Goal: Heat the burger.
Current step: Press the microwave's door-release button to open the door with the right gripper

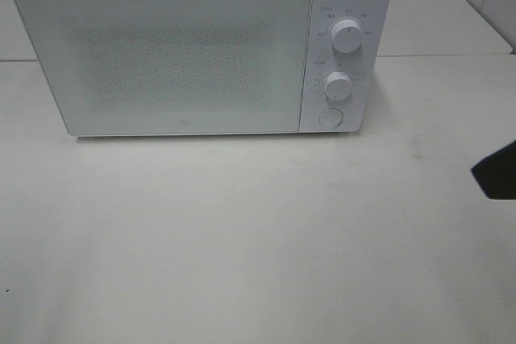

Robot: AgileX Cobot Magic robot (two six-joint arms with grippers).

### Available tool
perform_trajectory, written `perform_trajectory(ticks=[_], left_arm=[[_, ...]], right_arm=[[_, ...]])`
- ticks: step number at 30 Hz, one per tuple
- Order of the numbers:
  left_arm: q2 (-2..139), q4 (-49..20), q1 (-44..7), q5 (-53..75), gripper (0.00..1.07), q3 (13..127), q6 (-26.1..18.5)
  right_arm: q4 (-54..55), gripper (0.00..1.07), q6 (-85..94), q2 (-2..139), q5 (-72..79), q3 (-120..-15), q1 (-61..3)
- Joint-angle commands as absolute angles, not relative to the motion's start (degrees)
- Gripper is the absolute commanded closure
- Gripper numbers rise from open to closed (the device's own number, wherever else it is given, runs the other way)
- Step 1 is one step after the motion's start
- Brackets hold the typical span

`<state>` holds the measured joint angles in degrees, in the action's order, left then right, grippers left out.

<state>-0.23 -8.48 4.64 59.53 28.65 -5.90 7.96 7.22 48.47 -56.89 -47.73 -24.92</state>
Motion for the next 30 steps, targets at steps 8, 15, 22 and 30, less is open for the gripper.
perform_trajectory(ticks=[8,15,22,30], left_arm=[[-1.7,-9.1,4.7,59.5,0.07,28.4,-5.7],[-1.7,-9.1,4.7,59.5,0.07,28.4,-5.7],[-1.7,-9.1,4.7,59.5,0.07,28.4,-5.7],[-1.7,-9.1,4.7,59.5,0.07,28.4,-5.7]], right_arm=[[6.3,0.31,7.2,24.5,-58.1,-42.3,-24.8],[6.2,0.31,7.2,14.7,-61.0,-38.7,-23.8],[4.6,0.31,6.9,4.8,-64.3,-32.9,-16.8],[3.2,0.33,5.3,-0.1,-63.2,-31.0,-11.7]])
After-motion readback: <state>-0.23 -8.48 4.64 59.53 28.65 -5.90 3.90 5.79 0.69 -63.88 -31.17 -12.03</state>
